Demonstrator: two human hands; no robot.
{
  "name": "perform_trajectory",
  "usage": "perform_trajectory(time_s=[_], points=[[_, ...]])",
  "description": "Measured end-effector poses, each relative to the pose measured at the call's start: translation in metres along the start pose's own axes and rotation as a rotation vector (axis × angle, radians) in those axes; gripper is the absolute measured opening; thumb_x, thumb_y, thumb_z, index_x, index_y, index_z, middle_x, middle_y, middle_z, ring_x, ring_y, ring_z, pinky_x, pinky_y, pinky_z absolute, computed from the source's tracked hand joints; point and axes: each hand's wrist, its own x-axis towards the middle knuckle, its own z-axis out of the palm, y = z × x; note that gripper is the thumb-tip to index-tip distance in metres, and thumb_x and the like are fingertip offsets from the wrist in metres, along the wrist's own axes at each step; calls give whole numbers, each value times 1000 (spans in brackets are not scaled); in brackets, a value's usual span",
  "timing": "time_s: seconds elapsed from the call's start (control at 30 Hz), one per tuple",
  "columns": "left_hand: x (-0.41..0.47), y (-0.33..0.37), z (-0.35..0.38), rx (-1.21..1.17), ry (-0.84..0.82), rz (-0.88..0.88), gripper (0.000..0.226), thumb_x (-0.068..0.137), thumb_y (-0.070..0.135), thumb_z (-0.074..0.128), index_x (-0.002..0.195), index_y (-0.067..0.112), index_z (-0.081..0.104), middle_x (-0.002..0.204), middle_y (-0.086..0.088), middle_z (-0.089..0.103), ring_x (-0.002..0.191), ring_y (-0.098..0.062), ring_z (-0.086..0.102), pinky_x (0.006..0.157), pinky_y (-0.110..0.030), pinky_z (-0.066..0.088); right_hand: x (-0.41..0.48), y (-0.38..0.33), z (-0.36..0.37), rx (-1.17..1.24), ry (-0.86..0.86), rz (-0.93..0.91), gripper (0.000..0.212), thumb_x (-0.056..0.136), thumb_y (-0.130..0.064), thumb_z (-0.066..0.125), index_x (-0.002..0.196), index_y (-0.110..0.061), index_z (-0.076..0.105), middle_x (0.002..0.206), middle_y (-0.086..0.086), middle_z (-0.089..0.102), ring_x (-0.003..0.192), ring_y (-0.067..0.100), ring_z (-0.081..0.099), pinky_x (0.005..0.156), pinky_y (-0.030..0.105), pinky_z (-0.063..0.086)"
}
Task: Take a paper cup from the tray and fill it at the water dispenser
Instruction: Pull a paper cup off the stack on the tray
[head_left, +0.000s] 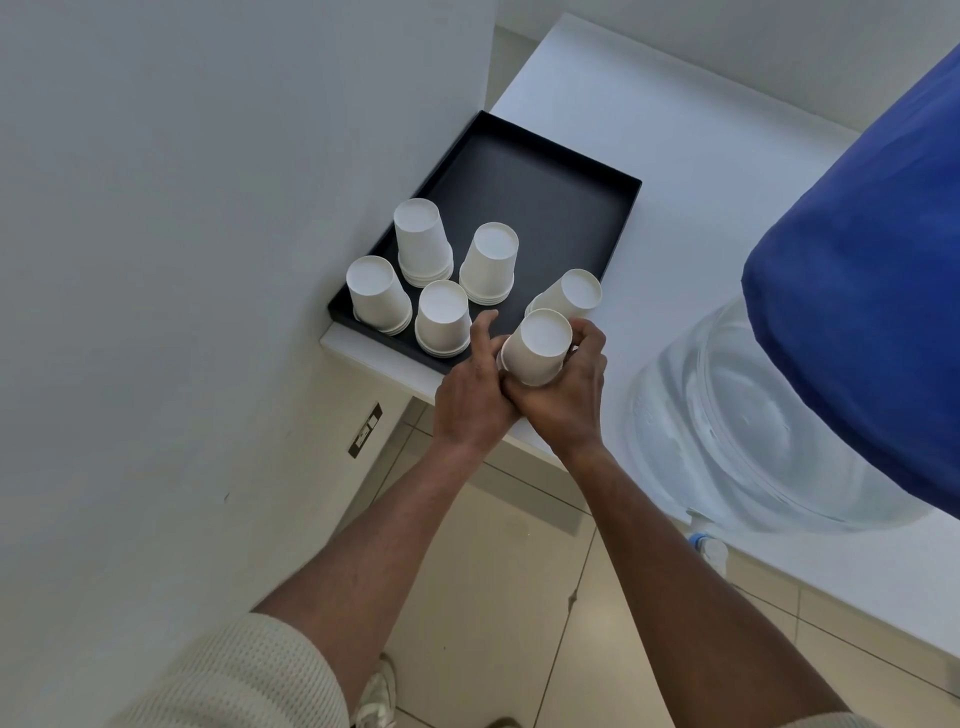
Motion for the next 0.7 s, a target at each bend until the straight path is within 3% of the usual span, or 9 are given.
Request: perform_trajectory(time_s=[0.1, 0.17, 0.27, 0.4, 0.47, 0.6, 0.7], points=[[3, 3, 0, 21, -10, -24, 83, 84, 14, 71, 155, 12, 29, 107, -1, 78, 95, -39, 71, 69, -46, 55, -2, -7, -4, 8, 9, -24, 90, 65, -31, 96, 135, -19, 40, 124, -4, 59, 118, 30, 58, 95, 44, 52], [5, 5, 0, 36, -18, -45, 84, 85, 16, 71, 156, 14, 26, 109, -1, 78, 99, -38, 71, 70, -47, 55, -3, -10, -7, 24, 18, -40, 88, 66, -33, 95, 134, -21, 41, 119, -6, 60, 113, 29, 61, 95, 49, 54], [6, 7, -1, 57, -28, -75, 87, 85, 19, 71, 158, 16, 22, 113, 0, 78, 103, -37, 71, 74, -48, 57, -4, -12, -11, 32, 26, -61, 85, 66, -28, 96, 133, -19, 44, 121, -6, 61, 108, 20, 62, 93, 43, 54], [5, 7, 0, 49, -23, -64, 88, 84, 20, 71, 159, 18, 25, 114, 2, 78, 103, -36, 71, 72, -47, 57, -6, -13, -15, 38, 38, -62, 80, 68, -24, 97, 131, -20, 47, 119, -10, 60, 103, -8, 58, 86, 33, 55], [3, 7, 1, 44, -12, -60, 90, 82, 23, 73, 159, 19, 26, 111, 3, 79, 101, -36, 71, 70, -45, 56, -8, -14, -17, 43, 51, -68, 79, 69, -25, 97, 132, -19, 49, 119, -14, 59, 103, -10, 57, 85, 31, 54], [1, 3, 3, 47, 3, -44, 97, 78, 31, 79, 158, 20, 26, 110, 3, 79, 100, -35, 72, 70, -41, 52, -11, -19, -22, 63, 81, -103, 80, 70, -23, 97, 135, -17, 50, 123, -15, 58, 106, 9, 59, 85, 29, 52], [-1, 1, 5, 37, -7, -43, 103, 76, 36, 82, 159, 19, 23, 122, 3, 76, 107, -33, 72, 74, -40, 51, -15, -23, -29, 87, 100, -117, 82, 70, -19, 97, 137, -15, 49, 120, -20, 57, 103, -3, 57, 77, 12, 46]])
